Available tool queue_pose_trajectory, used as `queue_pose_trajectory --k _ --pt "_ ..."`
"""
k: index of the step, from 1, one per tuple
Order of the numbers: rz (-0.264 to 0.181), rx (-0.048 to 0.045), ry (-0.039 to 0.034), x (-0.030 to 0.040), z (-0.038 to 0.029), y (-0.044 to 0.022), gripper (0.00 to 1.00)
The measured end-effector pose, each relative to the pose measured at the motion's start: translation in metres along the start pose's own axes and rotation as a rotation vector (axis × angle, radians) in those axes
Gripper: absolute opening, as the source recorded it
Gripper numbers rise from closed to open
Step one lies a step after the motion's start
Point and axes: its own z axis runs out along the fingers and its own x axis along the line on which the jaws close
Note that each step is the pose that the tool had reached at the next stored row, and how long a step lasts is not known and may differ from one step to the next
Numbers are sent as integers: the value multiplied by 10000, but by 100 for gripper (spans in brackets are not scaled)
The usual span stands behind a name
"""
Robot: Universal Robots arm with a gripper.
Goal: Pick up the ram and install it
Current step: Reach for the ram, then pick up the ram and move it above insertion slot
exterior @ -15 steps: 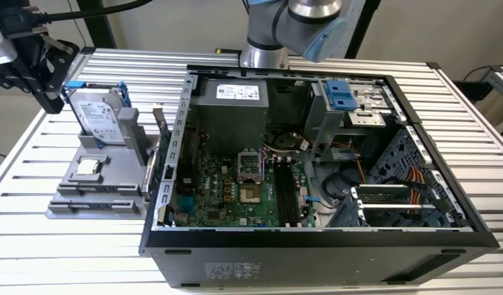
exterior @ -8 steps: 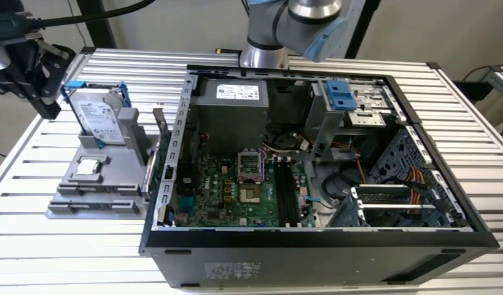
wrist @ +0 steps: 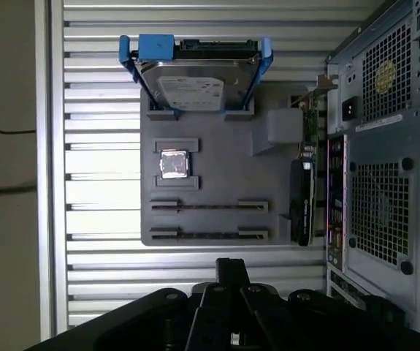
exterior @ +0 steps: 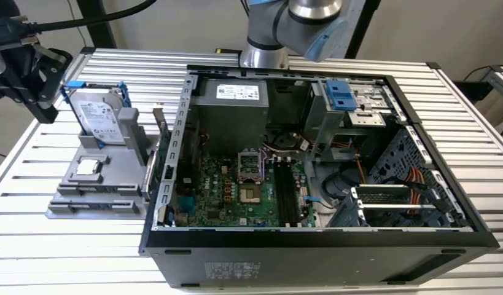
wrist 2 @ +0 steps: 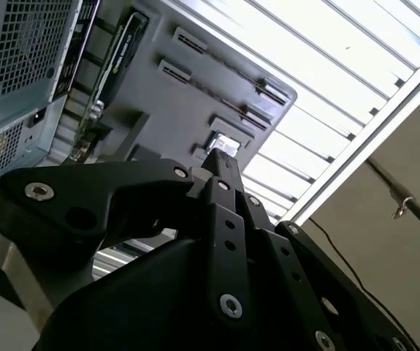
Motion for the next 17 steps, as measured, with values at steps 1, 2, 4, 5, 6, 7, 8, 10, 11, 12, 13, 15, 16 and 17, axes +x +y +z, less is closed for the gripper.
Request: queue_pose_trajectory --k 1,2,4,5,6,7,8,10,11,12,13,15,16,17 --pt "-53 -1 3 0 0 0 0" --pt "-115 -2 7 0 -1 0 0" --pt "-253 -5 15 0 -1 0 0" --pt "-323 -8 17 0 0 -1 0" --pt "-390 -9 22 1 0 -1 0" --pt "-460 -11 25 1 0 -1 0" --pt "-522 -13 28 1 1 -1 0" --pt "-587 -14 32 1 0 -1 0" --pt "-595 -15 32 1 1 -1 0" --pt "-596 -15 32 1 1 -1 0" --pt "-597 -15 32 1 1 -1 0" --pt "-597 -15 33 1 1 -1 0" --pt "-597 -15 36 1 1 -1 0" --pt "-596 -16 40 2 1 -1 0"
